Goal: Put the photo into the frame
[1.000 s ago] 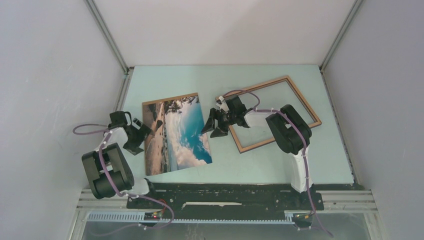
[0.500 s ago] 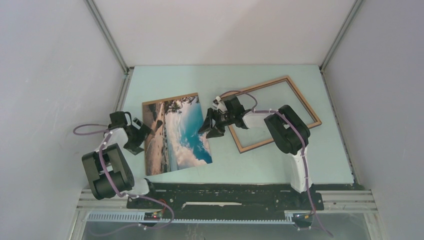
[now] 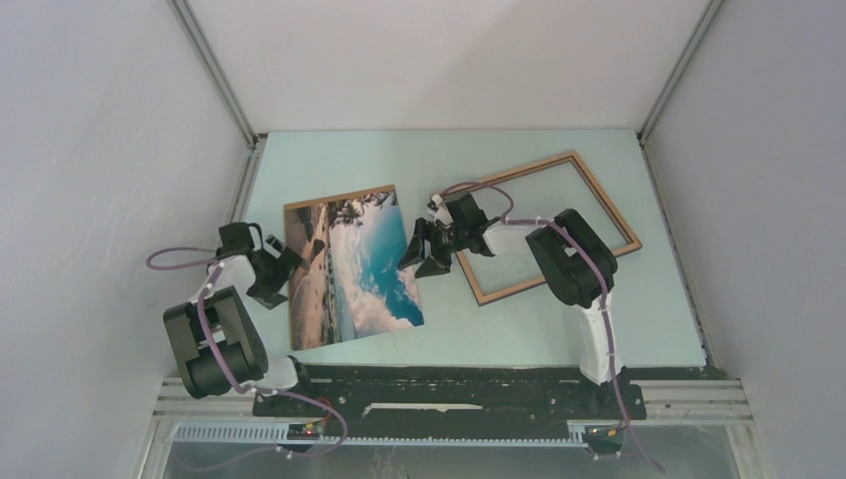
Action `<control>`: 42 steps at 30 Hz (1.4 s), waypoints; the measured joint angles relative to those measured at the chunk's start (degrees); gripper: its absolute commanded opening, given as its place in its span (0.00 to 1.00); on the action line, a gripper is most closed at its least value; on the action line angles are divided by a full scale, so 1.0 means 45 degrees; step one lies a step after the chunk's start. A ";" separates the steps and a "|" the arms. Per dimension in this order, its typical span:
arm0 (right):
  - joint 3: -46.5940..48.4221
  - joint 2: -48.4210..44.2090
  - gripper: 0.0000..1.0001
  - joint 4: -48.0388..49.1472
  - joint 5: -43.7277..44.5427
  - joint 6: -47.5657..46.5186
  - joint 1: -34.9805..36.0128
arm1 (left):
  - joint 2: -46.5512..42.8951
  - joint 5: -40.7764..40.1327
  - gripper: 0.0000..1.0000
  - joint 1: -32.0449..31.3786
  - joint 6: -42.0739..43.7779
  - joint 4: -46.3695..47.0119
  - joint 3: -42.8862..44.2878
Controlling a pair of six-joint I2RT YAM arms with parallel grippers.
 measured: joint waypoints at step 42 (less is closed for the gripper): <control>-0.8257 -0.7868 0.86 0.0937 0.3521 0.1923 0.0554 | -0.4031 0.0573 1.00 -0.1263 -0.1613 -0.0661 -0.1987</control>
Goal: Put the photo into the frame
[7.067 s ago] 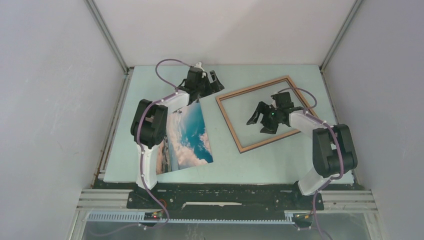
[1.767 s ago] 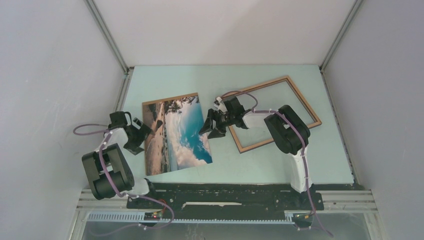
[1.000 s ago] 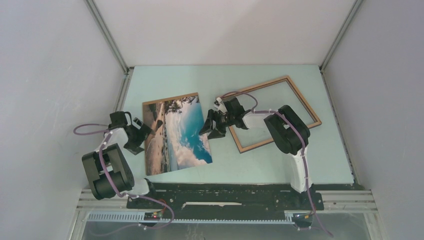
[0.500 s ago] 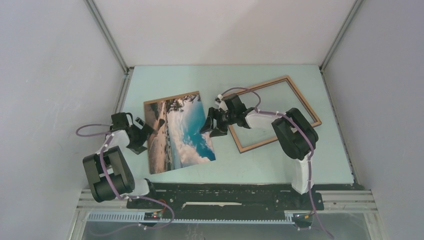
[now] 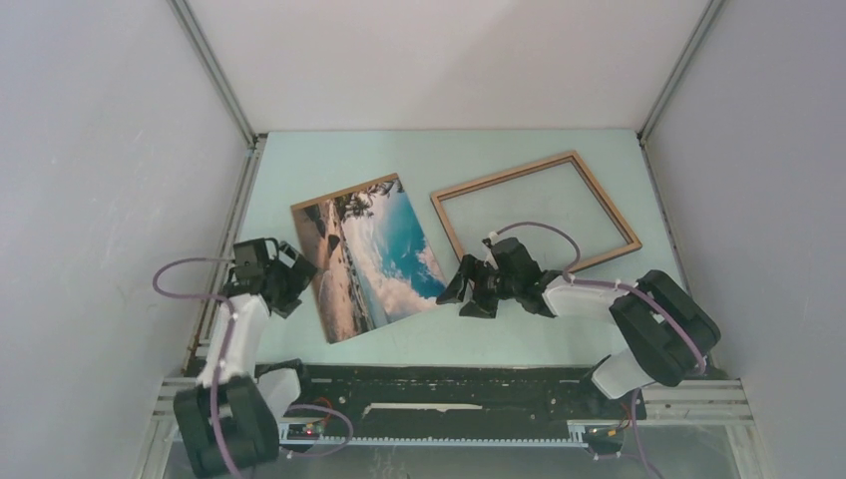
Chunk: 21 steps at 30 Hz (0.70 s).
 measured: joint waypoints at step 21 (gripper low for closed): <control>-0.1447 0.0884 0.75 0.3789 0.4464 0.3876 0.1350 | 0.0525 -0.0835 0.99 -0.7383 -0.1326 0.6431 -0.1515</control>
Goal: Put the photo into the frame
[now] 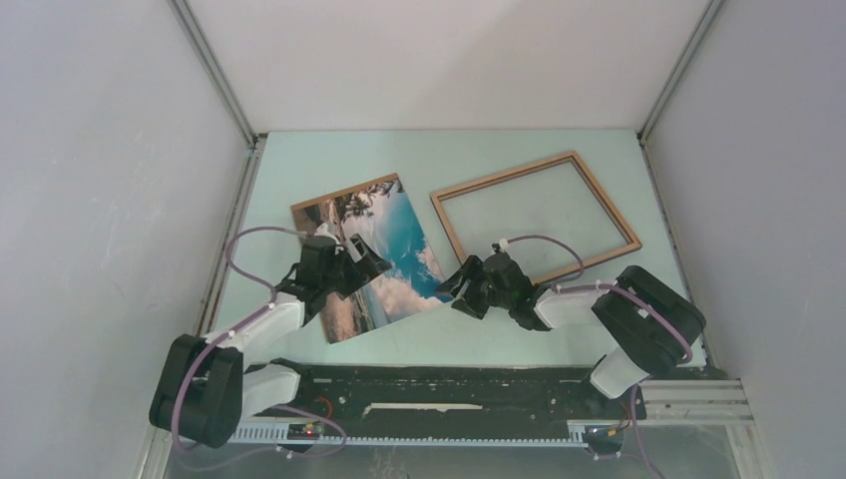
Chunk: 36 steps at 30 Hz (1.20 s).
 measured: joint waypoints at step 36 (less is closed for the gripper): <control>0.1326 0.0903 0.66 0.1831 -0.0282 -0.0010 -0.0340 | 0.2220 0.1423 0.97 -0.0049 -0.1647 0.1894 0.0000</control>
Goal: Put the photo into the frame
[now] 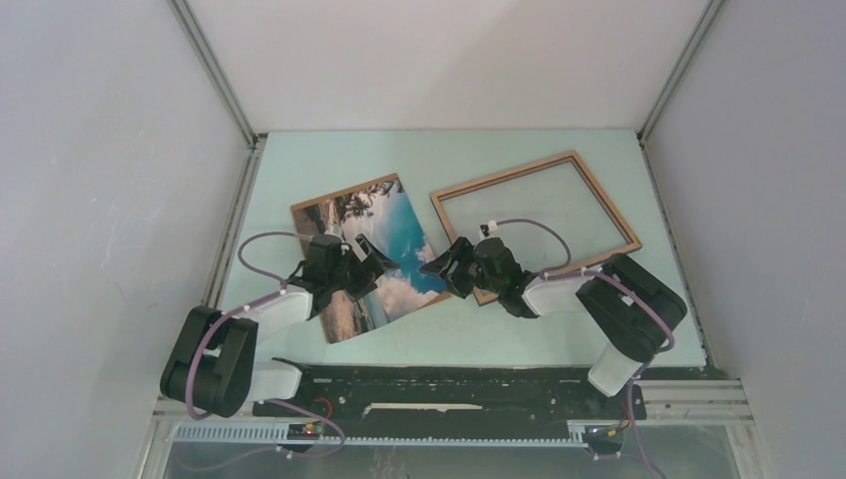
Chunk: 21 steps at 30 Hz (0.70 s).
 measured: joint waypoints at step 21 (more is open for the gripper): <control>0.4949 0.0214 0.00 -0.5678 0.0447 -0.3939 0.0151 | -0.8281 -0.1171 1.00 0.0000 0.2025 -0.5056 0.1554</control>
